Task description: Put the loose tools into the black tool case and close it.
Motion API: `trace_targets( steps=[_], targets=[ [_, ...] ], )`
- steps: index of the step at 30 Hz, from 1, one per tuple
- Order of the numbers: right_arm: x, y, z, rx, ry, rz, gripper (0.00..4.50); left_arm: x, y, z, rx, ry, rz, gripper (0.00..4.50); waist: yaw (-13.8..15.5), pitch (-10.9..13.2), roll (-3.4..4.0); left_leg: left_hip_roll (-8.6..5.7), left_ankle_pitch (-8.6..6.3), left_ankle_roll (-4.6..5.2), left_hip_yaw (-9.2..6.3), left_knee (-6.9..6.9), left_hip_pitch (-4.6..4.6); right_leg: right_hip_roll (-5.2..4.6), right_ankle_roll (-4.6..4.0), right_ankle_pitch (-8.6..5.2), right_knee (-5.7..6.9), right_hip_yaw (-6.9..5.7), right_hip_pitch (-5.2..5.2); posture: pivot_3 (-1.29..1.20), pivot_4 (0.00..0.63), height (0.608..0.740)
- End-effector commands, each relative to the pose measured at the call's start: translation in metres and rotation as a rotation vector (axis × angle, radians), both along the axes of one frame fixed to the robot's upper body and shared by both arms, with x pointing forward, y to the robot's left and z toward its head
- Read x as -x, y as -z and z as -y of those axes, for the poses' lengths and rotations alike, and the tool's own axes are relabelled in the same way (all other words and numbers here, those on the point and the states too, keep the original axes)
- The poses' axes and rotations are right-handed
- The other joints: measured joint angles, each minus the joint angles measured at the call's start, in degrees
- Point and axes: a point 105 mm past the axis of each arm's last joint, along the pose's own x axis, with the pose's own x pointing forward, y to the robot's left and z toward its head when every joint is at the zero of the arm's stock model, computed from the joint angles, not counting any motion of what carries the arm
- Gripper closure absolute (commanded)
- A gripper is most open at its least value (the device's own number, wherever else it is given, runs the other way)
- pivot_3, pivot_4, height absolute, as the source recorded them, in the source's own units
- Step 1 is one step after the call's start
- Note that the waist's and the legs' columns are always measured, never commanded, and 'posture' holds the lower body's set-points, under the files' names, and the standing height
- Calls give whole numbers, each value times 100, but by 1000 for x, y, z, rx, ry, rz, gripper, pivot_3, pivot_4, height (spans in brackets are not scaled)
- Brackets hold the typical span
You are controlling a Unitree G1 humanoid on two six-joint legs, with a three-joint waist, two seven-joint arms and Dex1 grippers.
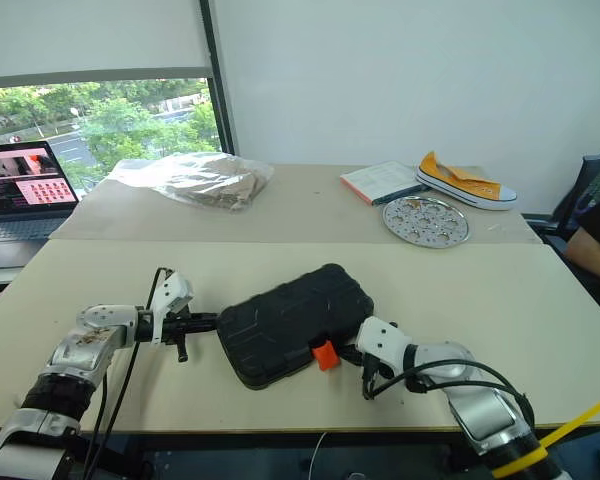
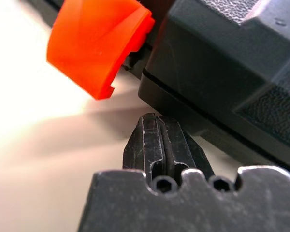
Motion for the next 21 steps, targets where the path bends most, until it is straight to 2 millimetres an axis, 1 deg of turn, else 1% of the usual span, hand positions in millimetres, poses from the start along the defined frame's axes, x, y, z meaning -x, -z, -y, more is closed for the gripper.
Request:
trace_targets(
  steps=[1, 2, 4, 6, 7, 9, 11, 13, 17, 21],
  targets=[
    [-2, -13, 9, 9, -21, 47, 4498, -3, -29, -10, 35, -56, 107, 4416, 10, 0, 0, 1, 0, 0, -2, 0, -2, 1, 0, 0, 0, -3, -2, 0, 150, 740],
    [1, -13, 10, 10, -27, 42, 4498, -4, -35, -12, 48, -67, 121, 4416, 28, 0, 0, 1, 0, 0, -4, -1, -6, 0, 0, 0, -1, -5, -4, 0, 150, 740],
    [8, -13, 14, 11, -36, 18, 4498, -4, -53, -9, 92, -51, 169, 4416, 52, 0, 0, -1, 0, -1, -12, 3, -19, -1, 0, 0, -3, -12, -8, 0, 150, 740],
    [23, -13, 12, -7, -62, -27, 4498, -1, -74, 4, 164, 8, 173, 4416, 93, 0, 0, -3, 0, 0, -15, 6, -23, -6, 1, 0, -3, -15, -9, 0, 150, 740],
    [29, -13, 11, -14, -74, -43, 4498, 1, -81, 9, 186, 30, 167, 4416, 107, 0, -1, -3, 0, 0, -18, 6, -25, -6, 1, 0, -5, -16, -8, 0, 150, 740],
    [44, -13, 4, -40, -99, -84, 4498, 6, -88, 26, 205, 98, 123, 4416, 134, 0, 0, -6, -1, 2, -21, 14, -30, -6, 2, 1, -6, -19, -8, 0, 150, 740],
    [52, -14, -1, -64, -100, -98, 4498, 8, -84, 41, 167, 143, 97, 4416, 129, 0, 0, -7, -3, 4, -22, 18, -27, -4, 3, 1, -6, -18, -1, 0, 150, 740],
    [56, -12, -5, -71, -89, -103, 4498, 5, -73, 55, 104, 170, 95, 4416, 129, 0, 1, -9, -3, 5, -22, 19, -22, -4, 3, 1, -8, -15, 7, 0, 150, 740],
    [51, -9, -7, -69, -48, -86, 4498, -7, -60, 72, 94, 140, 74, 4416, 107, 0, -1, -9, -4, 7, -21, 34, -18, 0, 6, 3, -4, -10, 19, 0, 150, 740],
    [45, -12, -10, -72, -37, -67, 4498, -10, -51, 82, 70, 149, 66, 4416, 103, 0, 0, -7, -2, 5, -25, 47, -17, 2, 4, 2, 16, -10, 17, 0, 150, 740]
  ],
)
